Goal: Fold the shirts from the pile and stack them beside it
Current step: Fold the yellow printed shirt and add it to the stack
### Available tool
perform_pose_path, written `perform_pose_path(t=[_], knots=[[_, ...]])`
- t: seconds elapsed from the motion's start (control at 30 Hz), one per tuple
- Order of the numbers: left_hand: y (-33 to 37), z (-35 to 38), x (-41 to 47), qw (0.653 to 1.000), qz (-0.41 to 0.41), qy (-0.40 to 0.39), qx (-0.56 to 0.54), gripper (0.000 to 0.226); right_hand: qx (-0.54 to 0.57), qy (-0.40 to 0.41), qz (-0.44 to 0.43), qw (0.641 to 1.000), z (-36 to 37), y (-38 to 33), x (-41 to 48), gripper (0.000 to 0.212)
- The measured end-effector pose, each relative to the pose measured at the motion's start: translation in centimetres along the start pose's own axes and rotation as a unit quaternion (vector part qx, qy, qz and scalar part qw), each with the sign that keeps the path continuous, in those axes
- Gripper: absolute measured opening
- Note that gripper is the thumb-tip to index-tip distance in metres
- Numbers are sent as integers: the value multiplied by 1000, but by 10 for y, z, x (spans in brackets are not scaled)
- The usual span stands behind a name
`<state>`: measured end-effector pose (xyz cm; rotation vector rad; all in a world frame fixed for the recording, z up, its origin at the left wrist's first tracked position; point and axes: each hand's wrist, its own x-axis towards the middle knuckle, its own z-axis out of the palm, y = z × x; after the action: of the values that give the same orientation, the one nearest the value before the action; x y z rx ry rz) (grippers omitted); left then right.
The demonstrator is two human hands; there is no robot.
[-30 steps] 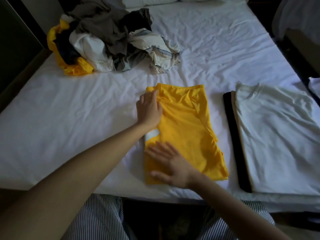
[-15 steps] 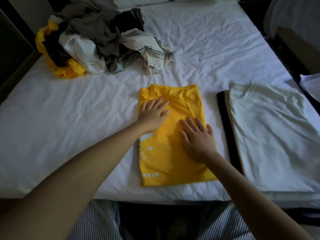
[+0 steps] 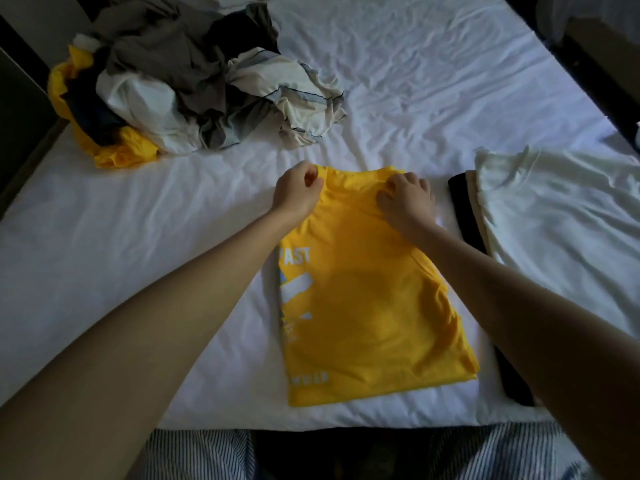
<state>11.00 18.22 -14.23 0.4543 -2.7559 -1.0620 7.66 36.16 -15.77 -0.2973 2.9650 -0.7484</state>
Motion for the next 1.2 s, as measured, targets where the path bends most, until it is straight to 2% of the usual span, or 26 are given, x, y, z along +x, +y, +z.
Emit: perform_pose_path(t=[0.07,0.13,0.17,0.23,0.3,0.37,0.4,0.43,0.47,0.53,0.6,0.63,0.73,0.83,1.0,1.03,1.1,1.17,1.2], knots=[[5,-2,6,999,39,36,8,17,57,27,4,998,1,3,8,25],[4,-1,12,998,22,44,26,11,125,64,40,989,-3,3,10,21],[1,2,13,999,2,27,44,7,135,72,60,986,-4,2,9,21],[-3,9,13,996,-37,-1,77,5,83,85,58,991,-3,2,4,27],[1,18,3,989,-27,43,140,32,17,119,-41,992,2,-3,-9,38],[4,29,-14,965,71,110,226,52,-30,117,-164,979,11,-9,-26,45],[4,33,-22,956,128,97,245,53,-61,101,-207,971,19,-10,-33,50],[3,38,-29,950,170,51,256,52,-91,47,-220,970,25,-12,-41,58],[-1,43,-35,948,188,-2,258,50,-115,6,-218,969,29,-12,-48,68],[-11,48,-41,954,154,-75,244,48,-135,-38,-184,973,32,-6,-53,80],[-17,44,-41,957,122,-92,248,49,-152,-34,-157,975,29,-2,-54,77],[-18,38,-42,955,113,-96,257,51,-154,-35,-141,977,26,0,-56,69],[-30,25,-53,958,60,-81,268,54,-125,-41,-58,990,16,15,-67,54],[-46,15,-74,970,2,-57,236,53,-76,-37,13,996,9,31,-86,56],[-50,0,-113,985,-9,10,170,60,-24,-28,72,997,-3,39,-116,57],[-46,-2,-126,985,30,36,169,61,-27,5,56,998,-5,36,-124,59],[-39,3,-161,966,177,48,183,56,-62,73,-61,994,-7,25,-148,62],[-39,19,-199,931,288,-4,223,48,-110,69,-233,964,6,19,-173,51],[-42,25,-211,924,297,-32,240,46,-127,44,-271,953,14,21,-184,48]])
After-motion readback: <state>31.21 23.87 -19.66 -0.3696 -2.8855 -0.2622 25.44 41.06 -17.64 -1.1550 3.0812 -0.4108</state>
